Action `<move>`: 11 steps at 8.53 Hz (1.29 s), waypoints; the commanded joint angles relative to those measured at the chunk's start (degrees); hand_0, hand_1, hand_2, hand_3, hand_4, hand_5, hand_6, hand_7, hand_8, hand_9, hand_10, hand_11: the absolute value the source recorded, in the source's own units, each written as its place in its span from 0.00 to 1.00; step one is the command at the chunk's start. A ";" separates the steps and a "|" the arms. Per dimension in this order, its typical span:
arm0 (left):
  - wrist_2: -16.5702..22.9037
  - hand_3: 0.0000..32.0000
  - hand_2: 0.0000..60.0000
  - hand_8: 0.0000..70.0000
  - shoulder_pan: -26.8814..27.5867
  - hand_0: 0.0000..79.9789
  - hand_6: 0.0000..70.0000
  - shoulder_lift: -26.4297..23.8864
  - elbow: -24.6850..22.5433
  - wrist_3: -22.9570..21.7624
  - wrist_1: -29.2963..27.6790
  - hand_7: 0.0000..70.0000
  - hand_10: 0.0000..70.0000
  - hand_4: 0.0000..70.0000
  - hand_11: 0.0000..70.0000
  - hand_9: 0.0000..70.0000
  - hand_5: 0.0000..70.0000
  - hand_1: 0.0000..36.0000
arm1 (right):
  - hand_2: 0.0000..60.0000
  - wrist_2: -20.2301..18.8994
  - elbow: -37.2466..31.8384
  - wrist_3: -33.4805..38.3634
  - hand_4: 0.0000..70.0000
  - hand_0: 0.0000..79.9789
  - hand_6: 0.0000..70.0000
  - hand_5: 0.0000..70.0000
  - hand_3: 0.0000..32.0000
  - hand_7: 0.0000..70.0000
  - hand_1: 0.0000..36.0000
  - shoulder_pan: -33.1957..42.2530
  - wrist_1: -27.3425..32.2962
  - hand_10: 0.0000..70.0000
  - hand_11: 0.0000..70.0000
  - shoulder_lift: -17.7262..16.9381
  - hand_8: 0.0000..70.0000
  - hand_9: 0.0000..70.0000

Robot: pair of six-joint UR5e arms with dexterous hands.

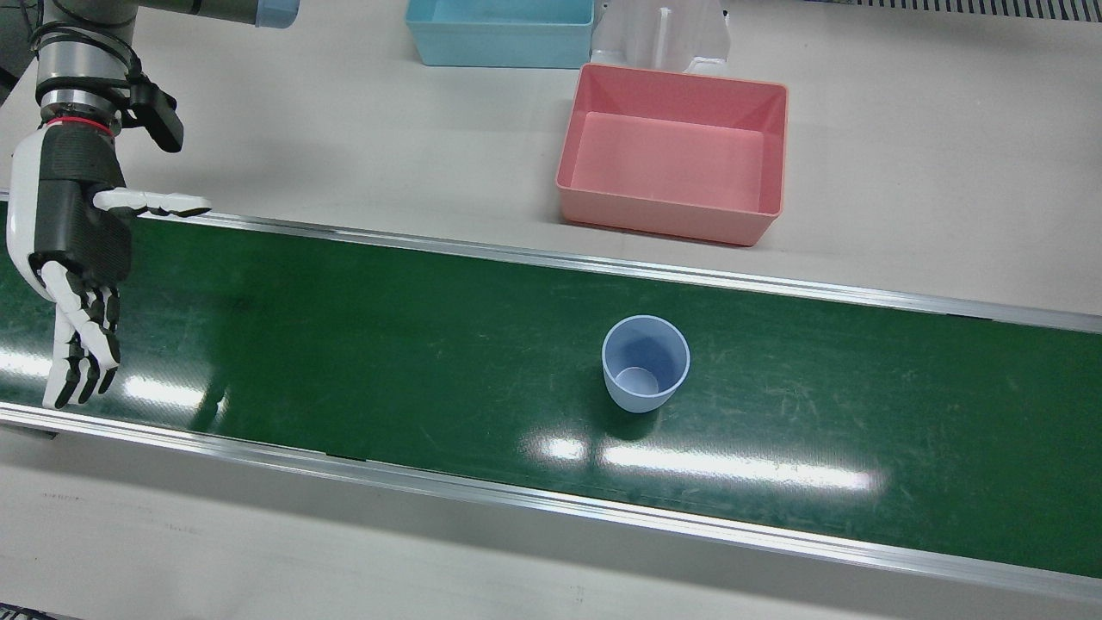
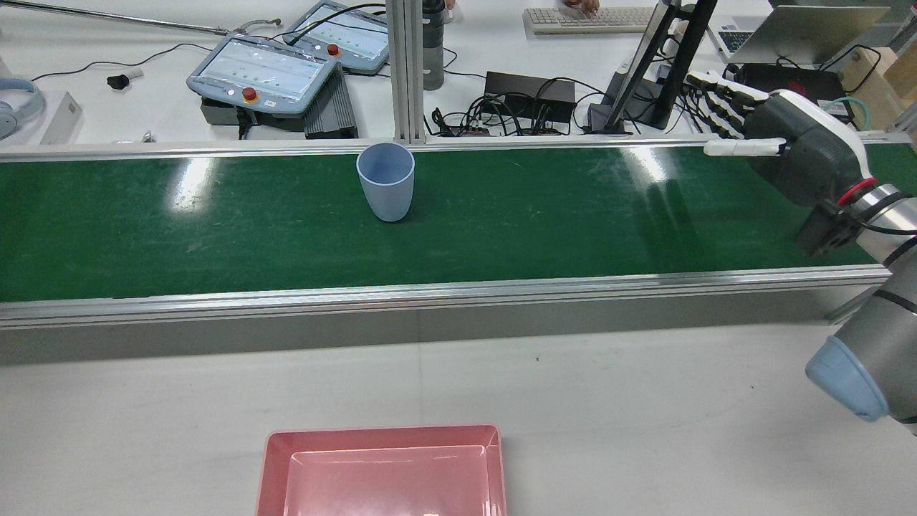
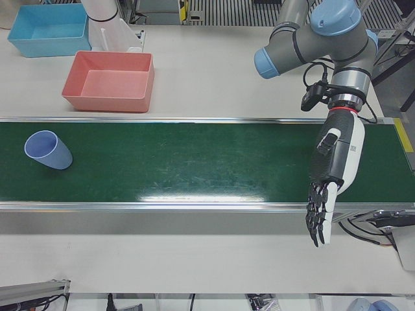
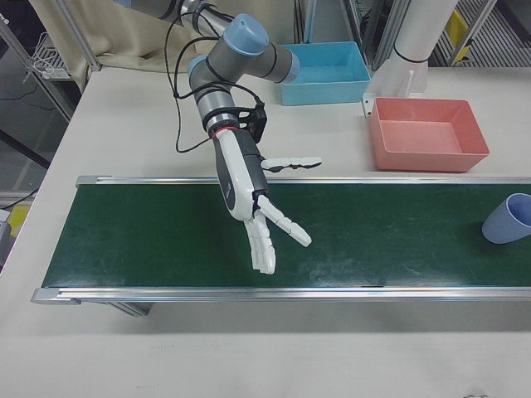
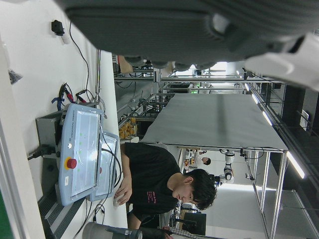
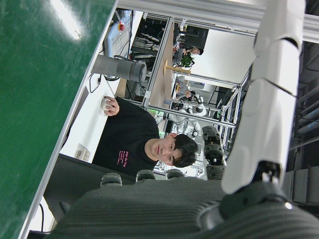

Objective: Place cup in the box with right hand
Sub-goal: 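Lower the right hand toward the belt ahead of the blue cup, then hold the open right hand in the cup's path on the belt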

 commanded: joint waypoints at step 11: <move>-0.04 0.00 0.00 0.00 0.00 0.00 0.00 0.00 -0.02 0.00 0.03 0.00 0.00 0.00 0.00 0.00 0.00 0.00 | 0.11 3.14 -0.02 -1.36 0.00 0.65 0.00 0.08 0.00 0.00 0.66 -4.67 0.27 0.00 0.00 0.20 0.00 0.00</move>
